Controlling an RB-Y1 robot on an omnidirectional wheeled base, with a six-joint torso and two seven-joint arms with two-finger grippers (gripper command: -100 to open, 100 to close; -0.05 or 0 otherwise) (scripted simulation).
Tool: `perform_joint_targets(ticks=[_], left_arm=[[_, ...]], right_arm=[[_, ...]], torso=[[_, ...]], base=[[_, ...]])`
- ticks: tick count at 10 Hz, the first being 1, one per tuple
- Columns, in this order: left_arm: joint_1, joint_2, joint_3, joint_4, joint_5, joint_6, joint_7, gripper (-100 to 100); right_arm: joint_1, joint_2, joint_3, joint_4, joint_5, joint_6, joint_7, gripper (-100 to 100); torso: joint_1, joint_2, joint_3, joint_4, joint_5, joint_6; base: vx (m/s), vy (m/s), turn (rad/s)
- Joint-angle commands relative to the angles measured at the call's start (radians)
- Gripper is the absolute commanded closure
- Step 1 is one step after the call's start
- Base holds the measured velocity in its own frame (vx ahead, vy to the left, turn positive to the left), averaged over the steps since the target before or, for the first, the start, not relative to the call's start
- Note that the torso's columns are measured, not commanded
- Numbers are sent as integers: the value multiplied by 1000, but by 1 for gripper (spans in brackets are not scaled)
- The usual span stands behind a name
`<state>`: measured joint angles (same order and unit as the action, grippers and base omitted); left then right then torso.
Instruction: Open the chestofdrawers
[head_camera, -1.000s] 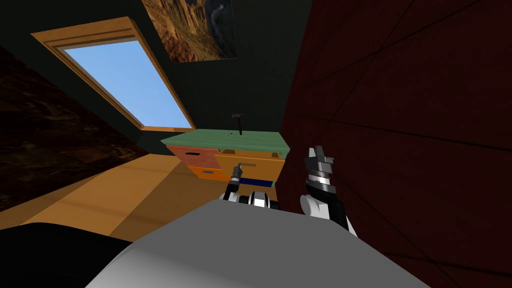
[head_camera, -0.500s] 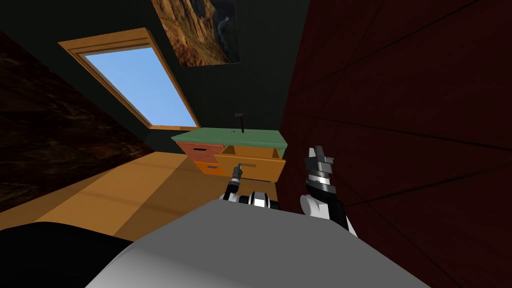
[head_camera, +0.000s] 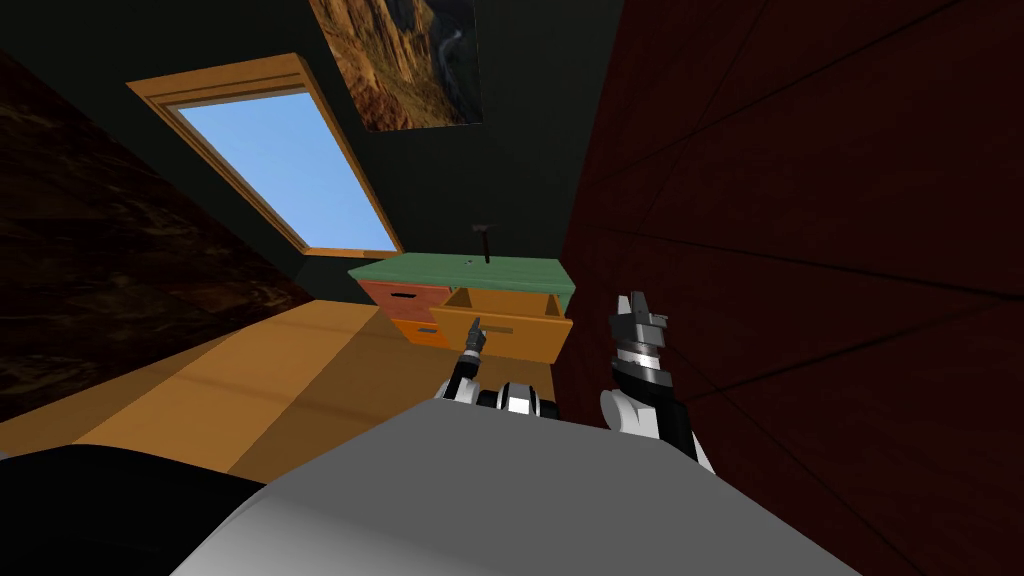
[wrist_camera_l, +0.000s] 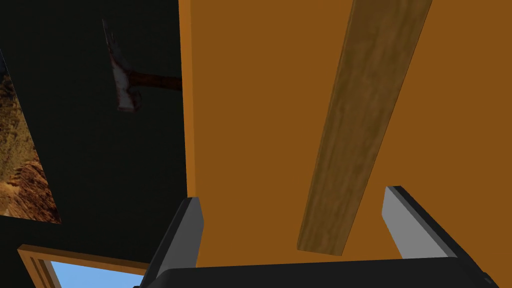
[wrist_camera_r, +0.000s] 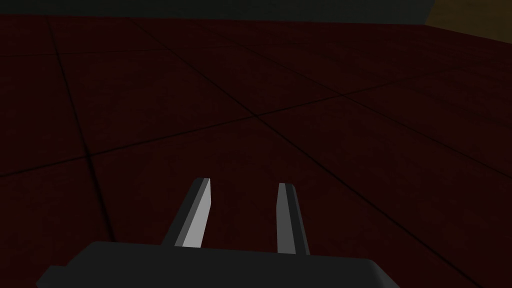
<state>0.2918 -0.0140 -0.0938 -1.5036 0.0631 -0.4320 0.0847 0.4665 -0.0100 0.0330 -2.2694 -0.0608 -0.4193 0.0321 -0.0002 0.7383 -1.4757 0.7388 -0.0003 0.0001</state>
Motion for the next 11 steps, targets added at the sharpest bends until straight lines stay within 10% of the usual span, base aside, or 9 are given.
perform_joint_targets(ticks=[1, 5, 6, 11], left_arm=[[-10, -6, 1, -55, -1, 64, -6, -100], [-13, -7, 1, -102, -1, 124, -10, -100], [-12, -7, 1, -104, -1, 131, -10, 0], [-10, -7, 1, -101, -1, 133, -10, 0]], right_arm=[[0, 0, 0, 0, 0, 0, 0, 0], [0, 0, 0, 0, 0, 0, 0, 0], [0, 0, 0, 0, 0, 0, 0, 0], [0, 0, 0, 0, 0, 0, 0, 0]], torso=[[0, 1, 0, 0, 0, 0], [-1, 3, 1, 3, -1, -1], [-1, 2, 1, 2, -1, -1], [0, 0, 0, 0, 0, 0]], base=[[-30, 4, 18], [-27, 0, 12], [0, 0, 0], [0, 0, 0]])
